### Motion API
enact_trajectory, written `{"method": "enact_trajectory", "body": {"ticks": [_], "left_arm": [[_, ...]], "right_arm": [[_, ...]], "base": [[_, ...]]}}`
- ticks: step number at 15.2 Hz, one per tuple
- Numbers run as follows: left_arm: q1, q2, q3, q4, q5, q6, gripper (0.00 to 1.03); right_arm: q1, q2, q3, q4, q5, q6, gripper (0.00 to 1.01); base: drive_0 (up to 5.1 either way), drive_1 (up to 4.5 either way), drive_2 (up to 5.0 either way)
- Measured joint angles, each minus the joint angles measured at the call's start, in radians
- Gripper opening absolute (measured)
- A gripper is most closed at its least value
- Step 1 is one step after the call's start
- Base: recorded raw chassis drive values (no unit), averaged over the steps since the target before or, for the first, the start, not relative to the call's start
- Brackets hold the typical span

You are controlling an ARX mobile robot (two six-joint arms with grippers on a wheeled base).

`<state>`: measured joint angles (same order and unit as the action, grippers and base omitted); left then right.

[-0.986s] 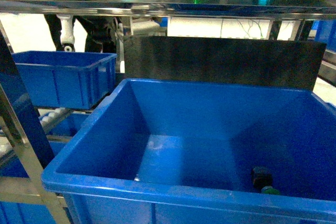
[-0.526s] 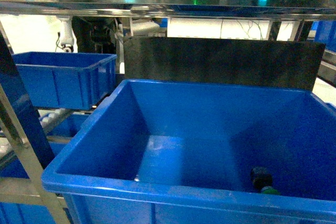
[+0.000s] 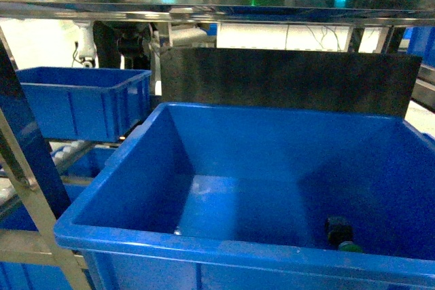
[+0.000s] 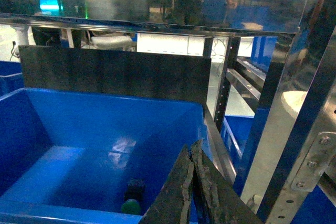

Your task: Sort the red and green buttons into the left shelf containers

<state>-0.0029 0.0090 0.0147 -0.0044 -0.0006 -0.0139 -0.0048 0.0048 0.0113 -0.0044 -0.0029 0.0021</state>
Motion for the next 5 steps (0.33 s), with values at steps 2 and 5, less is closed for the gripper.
{"method": "enact_trajectory", "body": {"ticks": [2,5], "left_arm": [[0.0,0.0,0.0,0.0,0.0,0.0,0.06],[0.0,0.0,0.0,0.0,0.0,0.0,0.65]], "right_arm": [[0.0,0.0,0.0,0.0,0.0,0.0,0.09],[0.0,0.0,0.0,0.0,0.0,0.0,0.69]], "base": [[0.0,0.0,0.0],[0.0,0.0,0.0]]}}
